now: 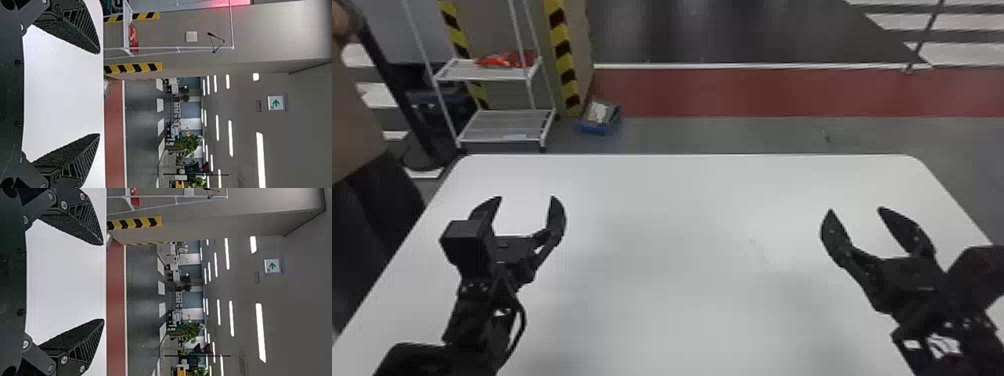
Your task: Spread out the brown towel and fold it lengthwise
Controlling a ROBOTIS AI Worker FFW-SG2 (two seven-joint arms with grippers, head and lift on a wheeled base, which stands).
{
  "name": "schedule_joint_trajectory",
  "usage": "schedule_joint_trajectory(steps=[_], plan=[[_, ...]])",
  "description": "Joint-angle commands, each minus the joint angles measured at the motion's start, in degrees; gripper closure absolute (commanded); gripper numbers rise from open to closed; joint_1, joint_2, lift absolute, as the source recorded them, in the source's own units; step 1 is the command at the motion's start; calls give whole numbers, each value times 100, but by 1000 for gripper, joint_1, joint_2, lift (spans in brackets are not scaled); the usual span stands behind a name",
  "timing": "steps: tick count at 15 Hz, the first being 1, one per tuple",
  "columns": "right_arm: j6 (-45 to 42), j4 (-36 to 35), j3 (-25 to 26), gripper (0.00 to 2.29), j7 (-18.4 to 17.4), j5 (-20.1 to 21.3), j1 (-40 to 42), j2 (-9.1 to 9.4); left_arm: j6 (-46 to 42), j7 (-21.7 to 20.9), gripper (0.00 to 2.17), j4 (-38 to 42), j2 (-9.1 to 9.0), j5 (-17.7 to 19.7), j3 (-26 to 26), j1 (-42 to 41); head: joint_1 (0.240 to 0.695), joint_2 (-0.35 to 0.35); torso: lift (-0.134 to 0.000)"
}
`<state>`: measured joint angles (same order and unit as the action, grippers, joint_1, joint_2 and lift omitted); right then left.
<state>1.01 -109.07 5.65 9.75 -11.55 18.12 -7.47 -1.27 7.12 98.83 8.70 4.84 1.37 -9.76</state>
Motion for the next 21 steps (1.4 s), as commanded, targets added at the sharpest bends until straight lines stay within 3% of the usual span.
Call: schedule_joint_trajectory(steps=[1, 21], plan=[[0, 0, 32, 208, 0, -49, -1, -9, 1, 0, 137, -30, 0, -1, 22, 35, 695, 11, -125], [-158, -44, 199, 208, 0, -120, 166, -35, -17, 70, 137, -118, -44, -45, 162, 70, 695, -24, -125]])
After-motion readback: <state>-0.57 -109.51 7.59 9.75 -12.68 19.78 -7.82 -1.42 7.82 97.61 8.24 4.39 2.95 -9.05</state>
